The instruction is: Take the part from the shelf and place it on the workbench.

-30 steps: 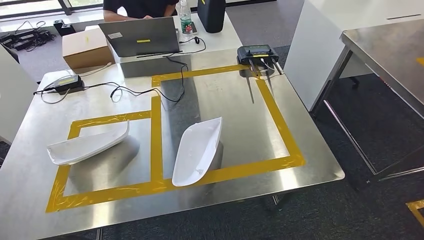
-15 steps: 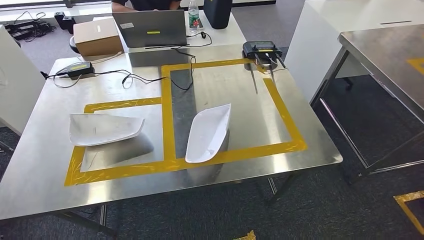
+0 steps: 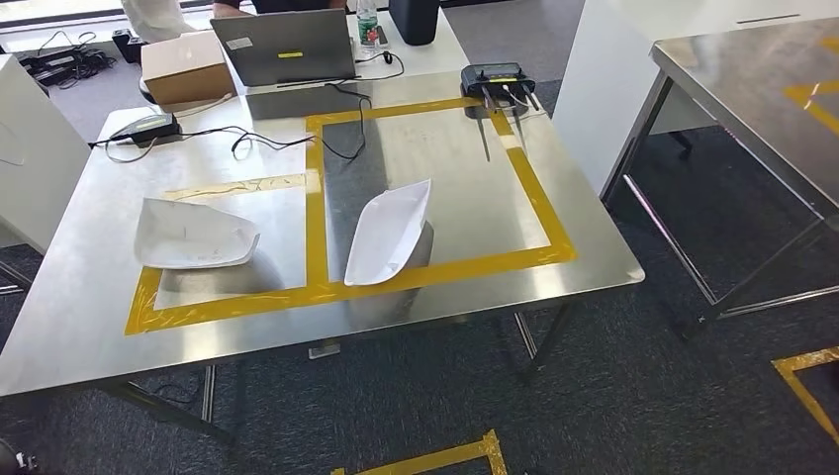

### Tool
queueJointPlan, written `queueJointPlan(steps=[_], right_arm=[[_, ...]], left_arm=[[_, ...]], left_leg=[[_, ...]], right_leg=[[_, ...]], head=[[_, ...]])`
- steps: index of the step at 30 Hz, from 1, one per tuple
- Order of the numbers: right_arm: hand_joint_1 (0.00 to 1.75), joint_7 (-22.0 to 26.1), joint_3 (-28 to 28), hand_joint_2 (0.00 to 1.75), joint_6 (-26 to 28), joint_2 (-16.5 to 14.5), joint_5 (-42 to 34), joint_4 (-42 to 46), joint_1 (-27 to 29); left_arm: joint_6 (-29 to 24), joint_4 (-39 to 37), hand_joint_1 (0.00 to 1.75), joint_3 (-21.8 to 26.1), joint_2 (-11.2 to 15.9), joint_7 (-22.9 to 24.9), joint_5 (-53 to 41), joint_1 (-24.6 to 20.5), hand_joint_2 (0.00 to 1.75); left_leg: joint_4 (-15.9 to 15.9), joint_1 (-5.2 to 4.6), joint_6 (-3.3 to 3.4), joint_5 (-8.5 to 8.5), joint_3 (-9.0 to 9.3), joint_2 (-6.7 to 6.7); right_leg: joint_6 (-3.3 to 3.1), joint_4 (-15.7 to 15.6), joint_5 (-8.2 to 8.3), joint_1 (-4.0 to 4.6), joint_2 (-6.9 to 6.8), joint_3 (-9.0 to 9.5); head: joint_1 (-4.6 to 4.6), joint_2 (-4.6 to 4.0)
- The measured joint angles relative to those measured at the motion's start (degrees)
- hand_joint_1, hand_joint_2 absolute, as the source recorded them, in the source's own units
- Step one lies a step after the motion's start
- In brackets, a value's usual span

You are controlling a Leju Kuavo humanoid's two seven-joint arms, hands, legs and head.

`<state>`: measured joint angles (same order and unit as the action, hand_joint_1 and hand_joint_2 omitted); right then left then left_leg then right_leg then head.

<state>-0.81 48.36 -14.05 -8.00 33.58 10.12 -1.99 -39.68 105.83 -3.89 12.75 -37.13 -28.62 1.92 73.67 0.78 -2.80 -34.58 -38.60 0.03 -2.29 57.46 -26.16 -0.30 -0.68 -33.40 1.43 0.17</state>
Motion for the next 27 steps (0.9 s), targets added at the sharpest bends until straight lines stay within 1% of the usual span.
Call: queueJointPlan(steps=[1,2,3,4,5,6,7,8,9,10,11,12,13,14,15,16,17,18,19,20,21,22,25,26,27], right_arm=[[0.00,-0.19,0.01,0.00,0.00,0.00,0.05,0.00,0.02],[0.00,-0.38,0.02,0.00,0.00,0.00,0.11,0.00,0.03],[0.00,-0.50,0.03,0.00,0.00,0.02,0.14,0.01,0.01],[0.00,-0.51,0.04,0.00,0.00,0.04,0.11,0.01,0.00],[0.00,-0.48,0.05,0.00,0.00,0.06,0.05,0.02,-0.02],[0.00,-0.44,0.07,0.00,0.00,0.08,0.01,0.02,-0.02],[0.00,-0.49,0.08,0.00,0.00,0.09,-0.01,0.02,0.00],[0.00,-0.62,0.09,0.00,0.00,0.09,0.13,0.02,0.09],[0.00,-0.75,0.09,0.00,-0.01,0.11,0.30,0.01,0.18],[0.00,-0.85,0.09,0.00,-0.01,0.14,0.49,0.01,0.27],[0.00,-0.81,0.09,0.00,-0.01,0.16,0.68,0.00,0.37],[0.00,-0.67,0.09,0.00,-0.01,0.17,0.78,0.00,0.39],[0.00,-0.50,0.09,0.00,-0.01,0.17,0.85,0.00,0.39],[0.00,-0.36,0.09,0.00,-0.01,0.18,0.88,0.00,0.39],[0.00,-0.26,0.09,0.00,-0.01,0.19,0.93,0.00,0.38],[0.00,-0.24,0.09,0.00,-0.01,0.22,1.05,0.00,0.38],[0.00,-0.28,0.09,0.00,-0.01,0.27,1.28,0.00,0.38],[0.00,-0.38,0.09,0.00,-0.01,0.35,1.57,0.01,0.36],[0.00,-0.47,0.09,0.00,-0.01,0.44,1.84,0.01,0.29],[0.00,-0.56,0.09,0.00,-0.01,0.52,2.04,0.02,0.22],[0.00,-0.59,0.09,0.00,-0.01,0.59,2.14,0.02,0.15],[0.00,-0.59,0.09,0.00,-0.01,0.61,2.18,0.02,0.10],[0.00,-0.58,0.09,0.00,-0.01,0.61,2.31,0.02,0.07],[0.00,-0.58,0.08,0.00,-0.01,0.61,2.38,0.02,0.04],[0.00,-0.89,0.07,0.00,-0.01,0.60,2.66,0.01,-0.03]], left_arm=[[0.01,-0.50,0.00,-0.15,-0.05,0.15,-0.05,0.04,0.00],[0.01,-0.90,0.00,-0.32,-0.11,0.28,-0.05,0.07,0.00],[0.00,-1.23,0.00,-0.49,-0.18,0.39,-0.06,0.08,0.00],[-0.02,-1.48,0.00,-0.69,-0.24,0.45,-0.07,0.13,0.00],[-0.04,-1.67,0.00,-0.88,-0.31,0.51,-0.07,0.27,0.00],[-0.05,-1.85,0.00,-1.05,-0.43,0.63,-0.10,0.48,0.00],[-0.07,-2.05,0.00,-1.22,-0.60,0.83,-0.15,0.77,0.00],[-0.07,-2.37,0.00,-1.34,-0.92,1.15,-0.27,1.05,0.00],[-0.07,-2.81,0.00,-1.49,-1.36,1.43,-0.38,1.26,0.00],[-0.05,-3.32,0.00,-1.63,-1.91,1.60,-0.20,1.53,0.00],[-0.02,-3.87,0.00,-1.75,-2.52,1.60,0.27,1.88,0.00],[0.02,-4.37,0.00,-1.84,-3.13,1.38,0.99,2.35,0.00],[0.05,-4.78,0.00,-1.89,-3.65,1.08,1.79,2.91,0.00],[0.07,-5.16,0.00,-1.91,-4.08,0.78,2.46,3.46,0.00],[0.08,-5.52,0.00,-1.92,-4.48,0.51,3.04,3.96,0.00],[0.08,-5.82,0.00,-1.92,-4.77,0.26,3.56,4.37,0.00],[0.07,-6.11,0.00,-1.93,-5.09,0.04,4.04,4.71,0.00],[0.05,-6.42,0.00,-1.93,-5.40,-0.14,4.48,4.94,0.00],[0.03,-6.73,0.00,-1.94,-5.69,-0.26,4.79,5.10,0.00],[0.02,-7.14,0.00,-1.94,-5.96,-0.29,5.03,5.18,0.00],[0.01,-7.49,0.00,-1.94,-6.14,-0.28,5.19,5.21,0.00],[0.01,-7.73,0.00,-1.95,-6.24,-0.26,5.28,5.23,0.00],[0.11,-8.19,0.00,-1.95,-6.36,-0.15,5.61,5.24,0.00],[0.26,-8.60,0.00,-1.95,-6.46,-0.06,5.99,5.26,0.00],[0.54,-10.80,0.00,-1.98,-7.01,-0.08,6.96,5.25,0.00]], left_leg=[[-0.23,0.12,-0.14,1.33,1.23,0.01],[-2.55,0.27,-0.25,3.04,3.49,0.02],[-6.28,0.40,-0.37,3.68,6.29,0.03],[-10.21,0.37,-0.27,3.58,9.07,-0.05],[-13.25,0.30,-0.03,2.97,10.94,-0.09],[-14.92,0.13,0.43,2.15,11.77,-0.13],[-15.35,-0.08,1.09,2.17,11.83,-0.17],[-15.35,-0.12,1.75,2.58,11.31,-0.07],[-15.36,-0.13,2.43,3.14,10.79,0.03],[-15.44,-0.10,3.04,3.82,10.10,0.12],[-15.51,-0.05,3.51,4.56,9.27,0.22],[-15.47,-0.07,3.80,5.25,8.44,0.28],[-15.43,-0.14,3.95,5.92,7.62,0.29],[-15.33,-0.23,3.99,6.61,6.79,0.33],[-15.19,-0.31,3.99,7.29,5.91,0.35],[-15.00,-0.37,3.94,7.92,5.00,0.35],[-14.79,-0.42,3.85,8.48,4.10,0.35],[-14.58,-0.44,3.74,8.97,3.38,0.33],[-14.40,-0.52,3.54,9.40,2.82,0.29],[-14.27,-0.59,3.35,9.73,2.48,0.27],[-14.19,-0.65,3.20,9.95,2.31,0.25],[-14.17,-0.72,3.08,10.06,2.22,0.24],[-14.24,-0.68,2.91,10.29,2.28,0.27],[-14.33,-0.60,2.72,10.54,2.32,0.30],[-13.94,-0.51,2.23,9.91,2.05,0.24]], right_leg=[[0.17,0.28,0.54,-0.06,-0.07,-0.91],[0.40,0.64,1.06,-0.14,-0.10,-1.80],[0.70,1.02,1.54,-0.16,-0.10,-2.59],[1.05,1.40,1.97,-0.15,-0.06,-3.25],[1.43,1.66,2.37,-0.11,-0.02,-3.60],[1.80,1.72,2.78,-0.04,0.01,-3.74],[2.19,1.61,3.22,-0.06,0.03,-3.75],[2.57,1.43,3.72,-0.13,0.04,-3.79],[2.95,1.58,3.45,-0.26,0.09,-4.08],[3.28,2.55,1.96,-0.36,0.15,-4.59],[3.53,4.53,-0.50,-0.42,0.23,-5.30],[3.72,7.63,-3.84,-0.44,0.31,-6.20],[3.83,11.33,-6.80,-0.40,0.35,-7.01],[3.87,14.73,-8.45,-0.37,0.40,-7.49],[3.82,17.04,-8.72,-0.32,0.43,-7.37],[3.68,17.48,-7.70,-0.25,0.46,-6.32],[3.46,15.81,-6.03,-0.17,0.50,-4.23],[3.14,12.37,-4.72,-0.08,0.57,-1.26],[2.76,7.93,-4.47,0.10,0.66,2.00],[2.42,4.03,-4.82,0.26,0.73,4.69],[2.18,1.36,-5.53,0.39,0.79,6.45],[2.06,0.02,-6.10,0.48,0.81,7.23],[2.02,-0.30,-6.08,0.51,0.83,7.13],[1.96,-0.30,-5.98,0.54,0.83,6.92],[1.52,-0.43,-5.22,0.45,0.68,6.29]], head=[[0.00,0.00],[-0.01,0.00],[-0.01,0.00],[-0.02,0.00],[-0.07,0.00],[-0.08,0.00],[-0.11,0.00],[-0.11,0.00],[-0.09,0.00],[-0.12,0.00],[-0.16,0.00],[-0.21,0.00],[-0.26,0.00],[-0.28,0.00],[-0.28,0.00],[-0.30,0.00],[-0.30,0.00],[-0.31,0.00],[-0.31,0.00],[-0.31,0.00],[-0.31,0.00],[-0.31,0.00],[-0.29,0.00],[-0.29,0.00],[-0.26,0.00]])
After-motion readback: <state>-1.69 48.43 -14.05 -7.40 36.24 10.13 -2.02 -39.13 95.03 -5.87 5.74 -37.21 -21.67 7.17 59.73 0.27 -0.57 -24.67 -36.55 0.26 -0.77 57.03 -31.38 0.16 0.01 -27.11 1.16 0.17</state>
